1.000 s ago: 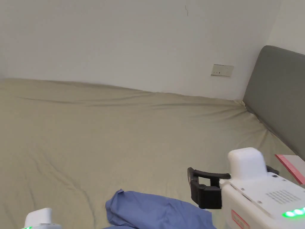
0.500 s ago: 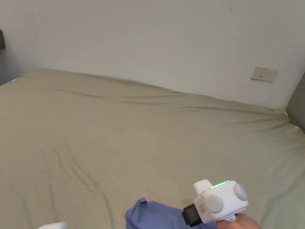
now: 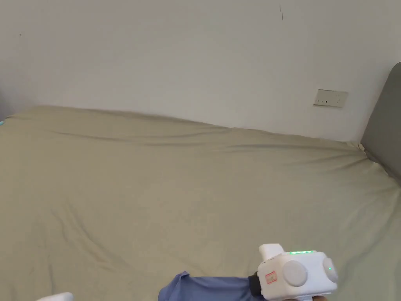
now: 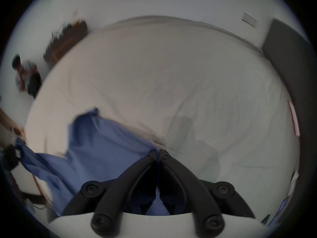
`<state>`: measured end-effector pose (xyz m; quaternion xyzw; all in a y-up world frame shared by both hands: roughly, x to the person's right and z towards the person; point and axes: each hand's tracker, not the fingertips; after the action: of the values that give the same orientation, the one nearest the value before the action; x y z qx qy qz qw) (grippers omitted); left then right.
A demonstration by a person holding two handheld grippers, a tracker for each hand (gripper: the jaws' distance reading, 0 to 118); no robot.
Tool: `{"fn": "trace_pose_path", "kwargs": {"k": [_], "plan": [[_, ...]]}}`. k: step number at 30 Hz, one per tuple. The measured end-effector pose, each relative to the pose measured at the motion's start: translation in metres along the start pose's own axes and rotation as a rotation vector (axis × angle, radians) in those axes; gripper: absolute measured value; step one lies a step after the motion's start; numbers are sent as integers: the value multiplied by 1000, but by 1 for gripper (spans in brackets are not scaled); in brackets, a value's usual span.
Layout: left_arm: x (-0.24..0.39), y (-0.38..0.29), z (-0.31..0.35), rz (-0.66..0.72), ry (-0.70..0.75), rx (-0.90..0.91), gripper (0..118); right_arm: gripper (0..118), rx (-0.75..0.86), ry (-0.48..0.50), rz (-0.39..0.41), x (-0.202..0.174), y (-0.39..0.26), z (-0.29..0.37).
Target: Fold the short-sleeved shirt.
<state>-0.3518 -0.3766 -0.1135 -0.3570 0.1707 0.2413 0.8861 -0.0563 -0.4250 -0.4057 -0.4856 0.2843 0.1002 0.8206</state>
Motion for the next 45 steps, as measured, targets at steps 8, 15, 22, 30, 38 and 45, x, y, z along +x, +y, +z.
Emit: {"fn": "trace_pose_path", "kwargs": {"k": [8, 15, 22, 30, 38, 45], "plan": [[-3, 62, 87, -12, -115, 174, 6, 3, 315, 71, -168, 35, 15, 177], [20, 138, 193, -105, -121, 401, 6, 3, 558, -9, -209, 48, 27, 351], [17, 219, 298, -86, -104, 575, 6, 3, 783, -55, -294, 61, 24, 504], [45, 266, 353, -123, -55, 625, 6, 3, 868, -112, -165, 18, 39, 587], [56, 331, 326, -166, 35, 617, 6, 3, 851, -176, -107, 8, 79, 590], [91, 369, 291, -188, 88, 592, 6, 3, 832, -230, -105, 9, 140, 567]]}}
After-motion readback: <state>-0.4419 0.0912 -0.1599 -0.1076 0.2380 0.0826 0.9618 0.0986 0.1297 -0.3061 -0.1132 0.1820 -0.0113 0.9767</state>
